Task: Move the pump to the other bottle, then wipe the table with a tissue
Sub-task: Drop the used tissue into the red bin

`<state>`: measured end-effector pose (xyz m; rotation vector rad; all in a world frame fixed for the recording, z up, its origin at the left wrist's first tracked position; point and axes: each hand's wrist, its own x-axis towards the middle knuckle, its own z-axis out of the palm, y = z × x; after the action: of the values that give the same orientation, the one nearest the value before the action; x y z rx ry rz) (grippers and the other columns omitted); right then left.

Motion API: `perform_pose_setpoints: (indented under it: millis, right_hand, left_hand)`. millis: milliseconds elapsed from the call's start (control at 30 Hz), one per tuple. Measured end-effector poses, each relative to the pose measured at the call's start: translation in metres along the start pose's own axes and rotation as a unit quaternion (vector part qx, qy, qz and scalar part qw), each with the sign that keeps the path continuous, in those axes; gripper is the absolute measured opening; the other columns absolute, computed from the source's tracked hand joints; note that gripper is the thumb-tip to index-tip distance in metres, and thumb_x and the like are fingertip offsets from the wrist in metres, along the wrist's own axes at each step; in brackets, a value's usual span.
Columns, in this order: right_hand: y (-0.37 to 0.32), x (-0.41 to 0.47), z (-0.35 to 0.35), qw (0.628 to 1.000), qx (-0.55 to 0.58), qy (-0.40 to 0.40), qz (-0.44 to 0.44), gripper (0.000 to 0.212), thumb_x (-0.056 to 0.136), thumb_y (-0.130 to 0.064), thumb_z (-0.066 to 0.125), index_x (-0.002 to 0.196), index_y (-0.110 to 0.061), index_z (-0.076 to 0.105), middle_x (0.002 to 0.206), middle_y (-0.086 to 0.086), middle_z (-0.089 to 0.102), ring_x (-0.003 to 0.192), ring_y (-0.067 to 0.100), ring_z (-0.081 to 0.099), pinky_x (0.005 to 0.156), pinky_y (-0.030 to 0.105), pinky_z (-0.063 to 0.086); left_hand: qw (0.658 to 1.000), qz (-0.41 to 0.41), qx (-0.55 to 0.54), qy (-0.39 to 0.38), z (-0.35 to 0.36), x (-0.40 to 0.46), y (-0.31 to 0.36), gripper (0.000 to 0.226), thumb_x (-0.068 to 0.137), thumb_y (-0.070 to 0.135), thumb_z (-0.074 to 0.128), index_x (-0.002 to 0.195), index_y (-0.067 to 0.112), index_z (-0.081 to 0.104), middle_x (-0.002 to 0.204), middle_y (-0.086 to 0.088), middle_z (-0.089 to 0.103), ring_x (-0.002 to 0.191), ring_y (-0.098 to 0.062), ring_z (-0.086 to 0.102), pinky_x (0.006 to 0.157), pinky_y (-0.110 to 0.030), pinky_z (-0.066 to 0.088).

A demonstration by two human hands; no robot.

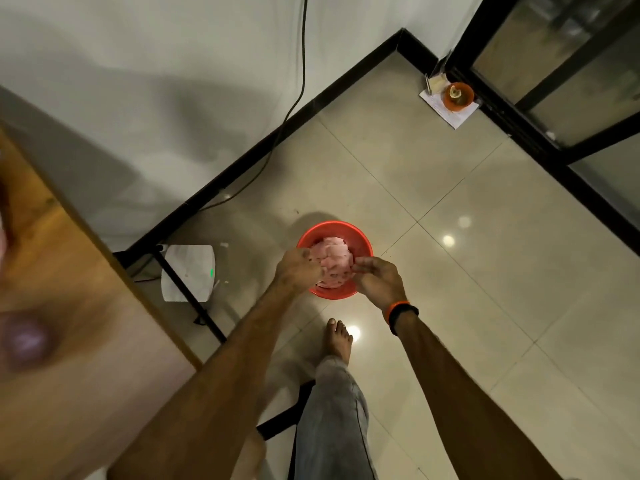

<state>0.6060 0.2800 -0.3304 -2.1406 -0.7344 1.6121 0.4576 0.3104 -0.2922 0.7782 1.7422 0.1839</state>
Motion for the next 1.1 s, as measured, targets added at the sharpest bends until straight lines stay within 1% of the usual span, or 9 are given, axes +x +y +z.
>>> perform_pose_setpoints:
  millis: [133, 233, 300, 433, 567, 633, 767, 967, 1100]
  right_hand:
    - [-0.027, -0.055, 0.0, 0.999, -0.007, 0.008, -0.051, 0.03, 0.078, 0.001, 0.059, 0.103, -0.013, 0.068, 0.105, 0.004, 0.072, 0.104, 0.023, 0.065, 0.099, 0.043, 0.05]
    - [-0.051, -0.103, 0.006, 0.995, -0.013, 0.003, -0.103, 0.025, 0.08, -0.004, 0.064, 0.098, -0.02, 0.067, 0.105, 0.0, 0.072, 0.104, 0.019, 0.065, 0.099, 0.037, 0.05]
    - [-0.065, -0.138, 0.015, 0.99, -0.017, -0.008, -0.141, 0.021, 0.081, -0.005, 0.065, 0.096, -0.02, 0.067, 0.101, -0.001, 0.071, 0.103, 0.016, 0.065, 0.097, 0.031, 0.05]
    - [-0.087, -0.203, 0.044, 0.976, -0.055, -0.028, -0.211, 0.025, 0.083, 0.001, 0.061, 0.101, -0.016, 0.068, 0.099, -0.003, 0.071, 0.093, 0.008, 0.066, 0.09, 0.021, 0.05]
    - [-0.1, -0.252, 0.084, 0.96, -0.097, -0.057, -0.256, 0.029, 0.083, 0.002, 0.058, 0.107, -0.011, 0.067, 0.099, -0.007, 0.069, 0.086, 0.001, 0.063, 0.086, 0.016, 0.05]
    - [-0.104, -0.269, 0.109, 0.953, -0.11, -0.071, -0.274, 0.026, 0.083, 0.002, 0.06, 0.107, -0.008, 0.067, 0.099, -0.003, 0.07, 0.082, 0.003, 0.064, 0.084, 0.017, 0.052]
    - [-0.113, -0.288, 0.154, 0.952, -0.106, -0.106, -0.268, 0.028, 0.083, 0.008, 0.056, 0.104, -0.007, 0.066, 0.103, 0.004, 0.069, 0.076, -0.002, 0.063, 0.077, 0.008, 0.051]
    - [-0.126, -0.293, 0.197, 0.939, -0.17, -0.114, -0.275, 0.042, 0.077, -0.008, 0.069, 0.117, -0.021, 0.062, 0.104, -0.014, 0.063, 0.096, 0.006, 0.062, 0.099, 0.027, 0.049]
    - [-0.137, -0.293, 0.212, 0.937, -0.185, -0.116, -0.274, 0.057, 0.071, -0.013, 0.069, 0.125, -0.028, 0.056, 0.111, -0.014, 0.063, 0.105, 0.007, 0.059, 0.096, 0.024, 0.046]
  left_hand:
    - [0.998, 0.03, -0.048, 0.004, -0.024, -0.045, 0.008, 0.048, 0.053, 0.022, 0.065, 0.098, 0.008, 0.064, 0.106, -0.013, 0.069, 0.102, -0.03, 0.064, 0.098, -0.042, 0.05]
    - [0.994, 0.056, -0.086, 0.034, -0.047, -0.088, 0.008, 0.021, 0.067, 0.01, 0.072, 0.079, 0.022, 0.061, 0.084, 0.005, 0.065, 0.089, -0.021, 0.061, 0.082, -0.027, 0.052]
    - [0.988, 0.09, -0.103, 0.066, -0.069, -0.117, 0.003, 0.025, 0.077, 0.005, 0.071, 0.079, 0.026, 0.059, 0.083, 0.014, 0.061, 0.09, -0.014, 0.06, 0.082, -0.022, 0.048]
    - [0.976, 0.123, -0.133, 0.122, -0.112, -0.174, -0.02, 0.036, 0.082, 0.004, 0.068, 0.117, 0.008, 0.06, 0.11, -0.001, 0.065, 0.103, -0.014, 0.061, 0.093, -0.019, 0.049]
    - [0.959, 0.117, -0.179, 0.185, -0.155, -0.221, -0.057, 0.035, 0.081, -0.005, 0.065, 0.116, -0.002, 0.06, 0.11, -0.011, 0.066, 0.095, -0.013, 0.06, 0.067, 0.004, 0.042]
    - [0.948, 0.1, -0.216, 0.21, -0.179, -0.238, -0.077, 0.031, 0.079, -0.007, 0.065, 0.11, -0.004, 0.062, 0.107, -0.016, 0.066, 0.093, -0.016, 0.06, 0.071, 0.001, 0.044]
    - [0.938, 0.022, -0.243, 0.246, -0.22, -0.257, -0.117, 0.022, 0.079, 0.003, 0.067, 0.099, 0.012, 0.065, 0.103, -0.006, 0.071, 0.102, -0.022, 0.065, 0.099, -0.034, 0.049]
    - [0.926, 0.038, -0.269, 0.263, -0.267, -0.259, -0.128, 0.02, 0.083, 0.002, 0.061, 0.102, 0.006, 0.063, 0.095, -0.006, 0.063, 0.084, -0.017, 0.057, 0.059, -0.023, 0.051]
    - [0.949, 0.125, -0.19, 0.22, -0.282, -0.259, -0.121, 0.046, 0.088, 0.001, 0.058, 0.132, 0.015, 0.051, 0.121, -0.001, 0.056, 0.108, -0.011, 0.048, 0.098, -0.036, 0.047]
